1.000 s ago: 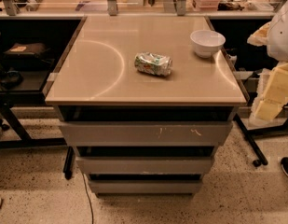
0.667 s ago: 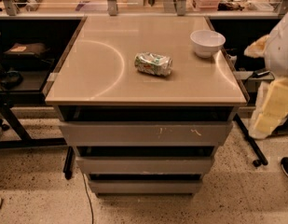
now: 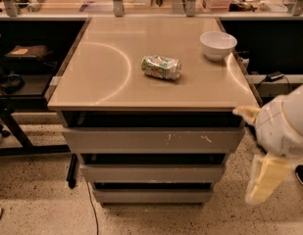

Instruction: Open top drawer

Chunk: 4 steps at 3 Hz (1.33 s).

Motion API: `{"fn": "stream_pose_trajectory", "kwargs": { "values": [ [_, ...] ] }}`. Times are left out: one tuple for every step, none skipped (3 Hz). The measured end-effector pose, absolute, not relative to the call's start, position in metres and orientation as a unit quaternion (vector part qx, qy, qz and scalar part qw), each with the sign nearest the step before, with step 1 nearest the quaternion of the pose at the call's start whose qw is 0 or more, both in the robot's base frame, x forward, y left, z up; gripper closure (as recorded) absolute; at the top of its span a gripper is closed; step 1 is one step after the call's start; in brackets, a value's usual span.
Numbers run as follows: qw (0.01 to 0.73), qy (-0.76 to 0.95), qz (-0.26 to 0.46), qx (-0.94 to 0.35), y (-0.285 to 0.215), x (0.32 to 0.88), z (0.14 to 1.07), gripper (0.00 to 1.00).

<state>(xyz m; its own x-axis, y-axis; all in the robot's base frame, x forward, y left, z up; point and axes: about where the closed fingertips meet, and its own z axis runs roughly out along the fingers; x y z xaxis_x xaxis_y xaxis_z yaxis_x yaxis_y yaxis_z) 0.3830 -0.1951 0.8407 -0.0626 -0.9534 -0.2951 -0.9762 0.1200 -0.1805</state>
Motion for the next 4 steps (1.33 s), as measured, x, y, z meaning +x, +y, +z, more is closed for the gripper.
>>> {"fn": "stream_pose_trajectory", "kwargs": {
  "values": [
    [0.203,0.704,0.058,-0.678,-0.183,0.374,0.784,0.0],
    [0.204,0.688,0.078,-0.693,-0.17,0.385,0.734,0.0],
    [0.204,0.687,0.077,-0.693,-0.169,0.385,0.734,0.0],
    [0.227,0.683,0.066,-0.691,-0.169,0.404,0.716,0.0]
  ]
}}
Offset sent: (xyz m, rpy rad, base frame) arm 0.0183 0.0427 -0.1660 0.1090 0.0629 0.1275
